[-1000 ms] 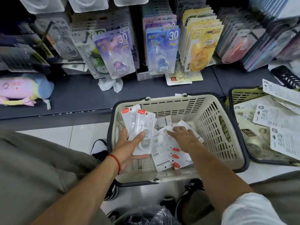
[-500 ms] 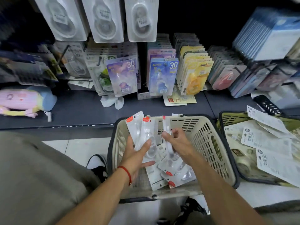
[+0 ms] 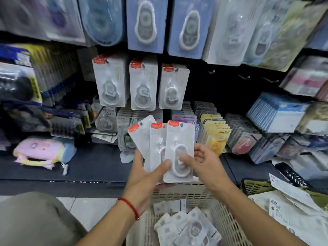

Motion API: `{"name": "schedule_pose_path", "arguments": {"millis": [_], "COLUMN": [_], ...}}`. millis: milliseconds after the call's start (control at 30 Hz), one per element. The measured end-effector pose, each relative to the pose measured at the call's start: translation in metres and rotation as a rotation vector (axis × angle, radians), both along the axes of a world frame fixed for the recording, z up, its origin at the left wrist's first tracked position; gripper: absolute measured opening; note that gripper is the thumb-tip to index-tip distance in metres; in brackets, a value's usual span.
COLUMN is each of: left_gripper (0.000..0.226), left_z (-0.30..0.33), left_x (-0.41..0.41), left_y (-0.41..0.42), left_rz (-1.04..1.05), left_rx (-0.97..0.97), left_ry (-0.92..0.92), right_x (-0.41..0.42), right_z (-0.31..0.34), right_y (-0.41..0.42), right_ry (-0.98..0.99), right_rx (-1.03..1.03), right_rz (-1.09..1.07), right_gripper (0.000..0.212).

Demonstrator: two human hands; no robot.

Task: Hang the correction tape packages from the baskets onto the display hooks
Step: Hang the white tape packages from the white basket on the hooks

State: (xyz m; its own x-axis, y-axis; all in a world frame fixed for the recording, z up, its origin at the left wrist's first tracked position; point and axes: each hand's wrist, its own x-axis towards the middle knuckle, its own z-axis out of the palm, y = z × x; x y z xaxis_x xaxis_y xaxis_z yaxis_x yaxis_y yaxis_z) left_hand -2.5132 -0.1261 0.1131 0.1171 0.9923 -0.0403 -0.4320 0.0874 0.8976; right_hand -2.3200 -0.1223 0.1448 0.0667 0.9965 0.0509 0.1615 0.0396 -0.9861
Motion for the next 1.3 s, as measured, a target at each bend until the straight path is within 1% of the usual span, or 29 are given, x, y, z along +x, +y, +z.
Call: {"name": "schedule_pose_path", "arguments": {"millis": [67, 200, 333, 467, 567, 667, 733, 833, 867, 900, 933, 1000, 1067, 1133, 1233, 1267, 1300], "left_gripper": [0.066, 0.065, 0.059, 0.053, 0.052, 0.051, 0.049, 0.049, 0.051, 0.055, 0.060, 0.065, 0.065, 0.067, 0.065, 0.062, 0.058], "left_z": [0.023, 0.072, 0.108, 0.113, 0.111, 0.113, 0.116, 0.121, 0.122, 0.124, 0.125, 0.124, 0.120, 0.116, 0.113, 0.113, 0.113], "left_x": [-0.006, -0.030, -0.054, -0.059, -0.056, -0.055, -0.056, -0.057, -0.057, -0.055, -0.053, -0.045, -0.034, -0.022, -0.010, -0.007, -0.006], "left_y": [0.017, 0.054, 0.082, 0.088, 0.086, 0.084, 0.082, 0.081, 0.080, 0.079, 0.077, 0.075, 0.073, 0.072, 0.072, 0.071, 0.071], "left_rz": [0.025, 0.166, 0.277, 0.339, 0.333, 0.330, 0.341, 0.343, 0.335, 0.320, 0.293, 0.223, 0.153, 0.098, 0.043, 0.024, 0.006], "left_rx": [0.058, 0.185, 0.248, 0.239, 0.210, 0.226, 0.235, 0.241, 0.240, 0.238, 0.234, 0.230, 0.238, 0.240, 0.234, 0.224, 0.207], "left_ry": [0.021, 0.160, 0.261, 0.218, 0.191, 0.199, 0.205, 0.189, 0.177, 0.166, 0.160, 0.153, 0.135, 0.113, 0.086, 0.063, 0.032], "right_x": [0.000, -0.003, -0.016, -0.027, -0.029, -0.030, -0.030, -0.029, -0.030, -0.032, -0.035, -0.043, -0.053, -0.059, -0.054, -0.050, -0.048], "right_z": [0.025, 0.060, 0.079, 0.088, 0.087, 0.084, 0.082, 0.075, 0.072, 0.071, 0.070, 0.067, 0.065, 0.065, 0.070, 0.071, 0.071], "right_y": [0.012, 0.046, 0.083, 0.108, 0.118, 0.124, 0.125, 0.120, 0.116, 0.111, 0.106, 0.096, 0.087, 0.083, 0.082, 0.082, 0.081], "right_ry": [0.004, -0.084, -0.075, -0.025, -0.007, 0.017, -0.054, -0.325, -0.396, -0.419, -0.386, -0.218, -0.092, -0.030, 0.080, 0.090, 0.091], "right_rx": [0.069, 0.231, 0.307, 0.339, 0.330, 0.308, 0.310, 0.287, 0.292, 0.308, 0.326, 0.317, 0.291, 0.302, 0.313, 0.318, 0.325], "right_rz": [-0.026, -0.117, -0.136, -0.144, -0.152, -0.197, -0.221, -0.303, -0.340, -0.353, -0.329, -0.178, -0.029, -0.014, -0.014, -0.005, -0.007], "right_gripper": [0.046, 0.033, 0.030, 0.036, 0.039, 0.040, 0.043, 0.058, 0.059, 0.055, 0.048, 0.038, 0.041, 0.039, 0.012, 0.010, 0.014]}}
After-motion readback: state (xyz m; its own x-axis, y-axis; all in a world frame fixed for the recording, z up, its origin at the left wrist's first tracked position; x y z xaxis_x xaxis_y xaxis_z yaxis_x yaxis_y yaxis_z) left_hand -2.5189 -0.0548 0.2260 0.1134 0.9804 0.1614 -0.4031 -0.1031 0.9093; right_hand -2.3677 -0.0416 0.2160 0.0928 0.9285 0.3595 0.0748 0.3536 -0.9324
